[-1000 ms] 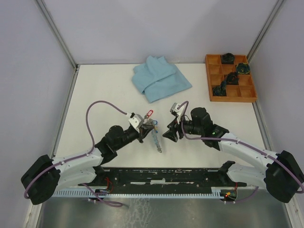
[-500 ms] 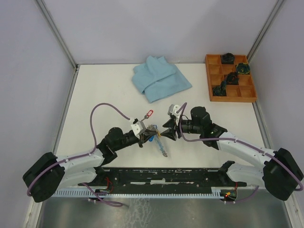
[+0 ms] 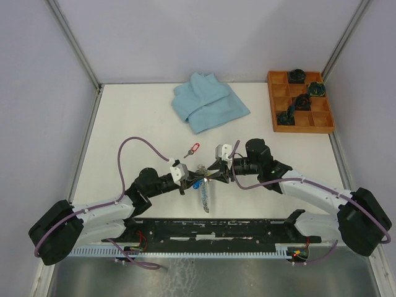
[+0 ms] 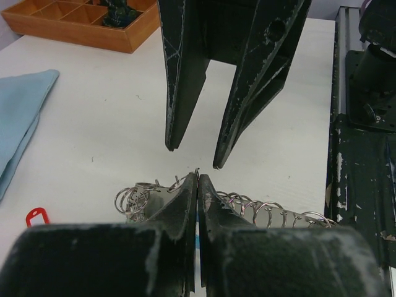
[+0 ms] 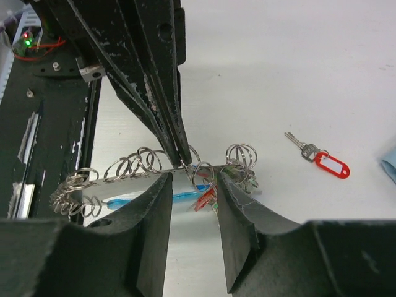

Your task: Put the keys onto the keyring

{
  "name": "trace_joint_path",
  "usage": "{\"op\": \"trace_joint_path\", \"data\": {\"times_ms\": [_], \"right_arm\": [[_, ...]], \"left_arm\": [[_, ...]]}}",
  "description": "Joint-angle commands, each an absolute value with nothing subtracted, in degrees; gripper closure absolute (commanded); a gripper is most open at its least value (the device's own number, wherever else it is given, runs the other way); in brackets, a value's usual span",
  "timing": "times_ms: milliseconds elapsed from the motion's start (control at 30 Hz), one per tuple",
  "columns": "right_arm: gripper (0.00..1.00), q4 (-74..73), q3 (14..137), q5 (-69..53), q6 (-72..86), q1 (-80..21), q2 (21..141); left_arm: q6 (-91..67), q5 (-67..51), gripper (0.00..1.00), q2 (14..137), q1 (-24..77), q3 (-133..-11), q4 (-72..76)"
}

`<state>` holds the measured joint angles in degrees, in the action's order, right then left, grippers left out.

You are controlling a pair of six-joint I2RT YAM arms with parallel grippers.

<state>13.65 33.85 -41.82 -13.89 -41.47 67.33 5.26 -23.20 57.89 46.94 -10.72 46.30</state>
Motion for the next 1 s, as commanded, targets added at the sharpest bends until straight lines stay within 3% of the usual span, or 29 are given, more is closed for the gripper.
{"op": "trace_joint_path", "data": {"times_ms": [0, 433, 667, 767, 967], "right_arm": [[0.60, 11.7, 35.6, -43.8, -21.5, -42.9, 69.2], [0.75, 8.2, 37.7, -42.3, -26.1, -45.3, 71.5], [0.97, 8.2, 37.5, -41.6, -26.2, -45.4, 70.9], [0.99, 7.2, 37.4, -39.5, -26.9, -45.4, 69.6], [0.99, 5.6, 37.7, -38.7, -27.4, -45.4, 67.6]], "left_arm": [[8.3, -25.6, 0.97, 56.9, 46.7, -11.7, 50.5], [7.7, -26.2, 0.97, 58.5, 46.7, -12.6, 49.4], [6.9, -26.1, 0.97, 58.4, 46.7, -12.9, 48.6], [6.6, -24.0, 0.97, 57.4, 46.7, -13.1, 45.8], [7.2, -20.1, 0.79, 55.7, 46.7, -11.8, 44.0]]}}
